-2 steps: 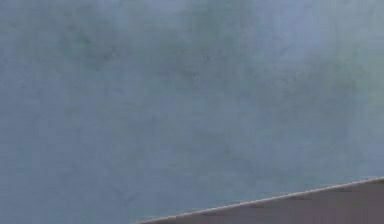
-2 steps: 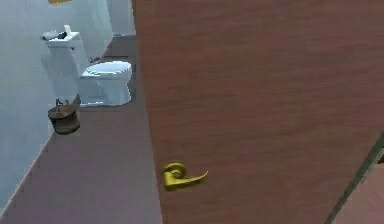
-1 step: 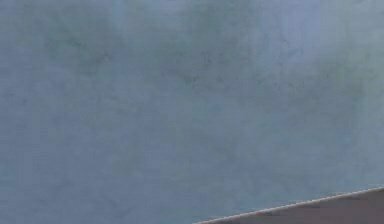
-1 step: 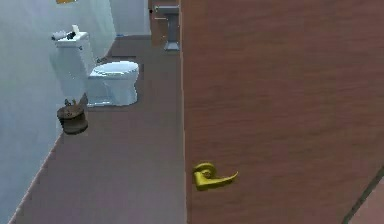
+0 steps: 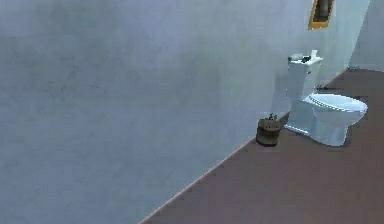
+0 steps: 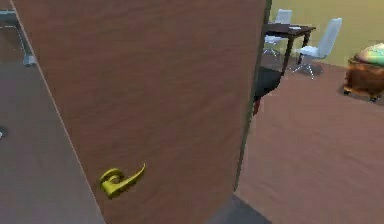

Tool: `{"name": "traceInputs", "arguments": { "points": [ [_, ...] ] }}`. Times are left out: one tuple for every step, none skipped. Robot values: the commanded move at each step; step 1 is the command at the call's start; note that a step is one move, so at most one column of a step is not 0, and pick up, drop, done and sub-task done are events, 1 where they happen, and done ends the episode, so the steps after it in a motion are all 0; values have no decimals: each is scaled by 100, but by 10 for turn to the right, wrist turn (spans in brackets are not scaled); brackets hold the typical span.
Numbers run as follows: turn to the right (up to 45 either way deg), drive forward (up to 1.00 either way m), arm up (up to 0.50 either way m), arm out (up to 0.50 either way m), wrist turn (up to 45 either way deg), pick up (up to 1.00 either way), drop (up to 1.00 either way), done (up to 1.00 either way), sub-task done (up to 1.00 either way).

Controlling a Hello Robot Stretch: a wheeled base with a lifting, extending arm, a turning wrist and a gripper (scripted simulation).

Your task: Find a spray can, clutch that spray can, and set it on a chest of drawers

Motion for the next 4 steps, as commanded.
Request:
{"name": "traceInputs", "arguments": {
  "points": [
    [0,35,0,0,0,0,0,0,0],
    [420,0,0,0,0,0,0,0,0],
    [0,55,0,0,0,0,0,0,0],
    [30,0,0,0,0,0,0,0,0]
  ]
}}
